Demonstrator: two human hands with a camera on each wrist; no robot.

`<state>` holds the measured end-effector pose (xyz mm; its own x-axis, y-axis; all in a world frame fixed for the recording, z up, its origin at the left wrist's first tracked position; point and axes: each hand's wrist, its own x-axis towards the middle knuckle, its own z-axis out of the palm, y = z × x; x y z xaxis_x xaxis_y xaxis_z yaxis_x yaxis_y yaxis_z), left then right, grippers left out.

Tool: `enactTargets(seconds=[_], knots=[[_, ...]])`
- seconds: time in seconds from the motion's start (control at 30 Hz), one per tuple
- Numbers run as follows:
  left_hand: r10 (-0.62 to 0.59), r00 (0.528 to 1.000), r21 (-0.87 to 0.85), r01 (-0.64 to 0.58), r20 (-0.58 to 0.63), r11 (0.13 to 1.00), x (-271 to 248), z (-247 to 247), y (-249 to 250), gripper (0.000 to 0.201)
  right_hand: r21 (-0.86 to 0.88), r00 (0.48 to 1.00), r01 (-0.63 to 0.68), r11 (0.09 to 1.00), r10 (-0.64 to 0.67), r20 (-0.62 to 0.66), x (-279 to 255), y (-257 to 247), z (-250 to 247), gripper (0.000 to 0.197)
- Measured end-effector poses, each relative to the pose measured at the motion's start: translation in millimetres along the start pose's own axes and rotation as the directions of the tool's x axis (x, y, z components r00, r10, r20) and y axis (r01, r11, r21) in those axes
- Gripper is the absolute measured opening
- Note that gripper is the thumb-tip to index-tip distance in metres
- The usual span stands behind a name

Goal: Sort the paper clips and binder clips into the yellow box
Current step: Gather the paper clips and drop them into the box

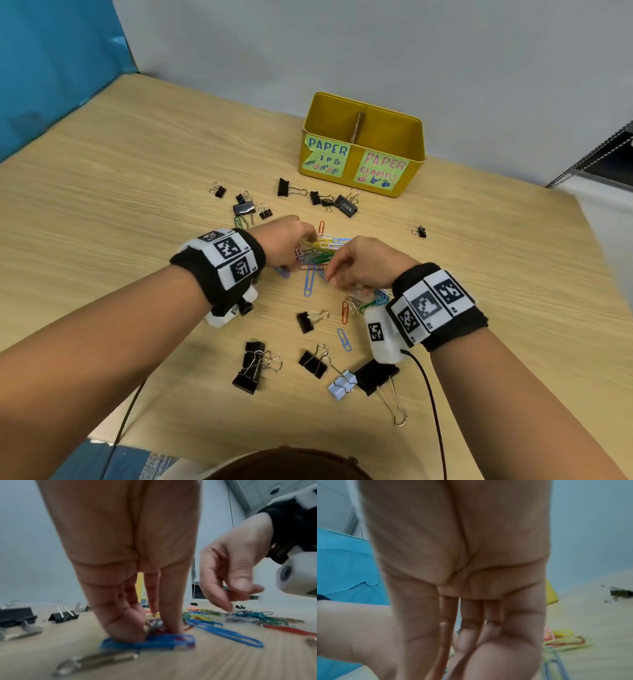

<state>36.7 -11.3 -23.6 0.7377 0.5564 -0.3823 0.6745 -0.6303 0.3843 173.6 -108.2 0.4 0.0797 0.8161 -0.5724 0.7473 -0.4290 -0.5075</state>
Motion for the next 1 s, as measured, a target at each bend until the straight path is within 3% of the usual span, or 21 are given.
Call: enactTargets(seconds=[0.07,0.13,0.27,0.37,0.43,0.5,0.57,0.63,0.7,0.8,0.9,1.0], knots=[[0.001,0.997,-0.028,-0.003,-0.071,1.0,1,-3,1,0.058,-0.135,0.987,-0.04,0.99,0.018,-0.16,1,4,-6,0.016],[-0.015,0.994,-0.065,0.008,-0.11,0.998,0,-7,2,0.053,-0.308,0.975,-0.109,0.945,0.041,-0.219,-1,10,-8,0.016],[-0.11,0.994,0.026,0.11,0.025,0.994,-13,-14,-2,0.031,-0.345,0.999,-0.038,0.938,0.044,0.007,-10,15,-2,0.019],[-0.207,0.972,0.076,0.199,0.109,0.977,-18,-16,-3,0.025,-0.344,0.998,0.007,0.939,-0.027,-0.056,-21,9,-8,0.014],[-0.211,0.971,0.094,0.201,0.11,0.975,-16,-14,-1,0.023,-0.301,0.994,0.053,0.952,-0.021,0.11,-24,2,-5,0.015],[-0.172,0.979,0.095,0.162,0.113,0.982,-11,-10,6,0.021,-0.159,0.917,0.05,0.986,0.017,0.398,-25,-2,7,0.02],[-0.091,0.991,0.112,0.079,0.098,0.991,-4,-6,13,0.021,-0.098,0.858,0.008,0.995,0.043,0.512,-19,0,14,0.025],[-0.035,0.997,0.107,0.027,0.068,0.994,0,-7,16,0.019,-0.089,0.898,-0.027,0.996,0.063,0.435,-11,6,10,0.027],[-0.017,0.999,0.062,0.015,0.034,0.998,1,-12,14,0.021,-0.106,0.96,-0.013,0.994,0.042,0.276,-10,12,-3,0.022],[-0.019,1.0,0.095,0.017,0.024,0.995,-3,-18,2,0.024,-0.091,0.989,-0.026,0.996,0.039,0.14,-22,27,-27,0.016],[-0.067,0.99,0.223,0.039,0.122,0.974,-13,-18,-10,0.024,-0.167,0.97,-0.117,0.979,0.149,0.192,-36,45,-38,0.018],[-0.043,0.986,0.231,0.005,0.159,0.973,-14,-11,-4,0.023,-0.247,0.917,-0.185,0.951,0.258,0.303,-38,52,-30,0.013]])
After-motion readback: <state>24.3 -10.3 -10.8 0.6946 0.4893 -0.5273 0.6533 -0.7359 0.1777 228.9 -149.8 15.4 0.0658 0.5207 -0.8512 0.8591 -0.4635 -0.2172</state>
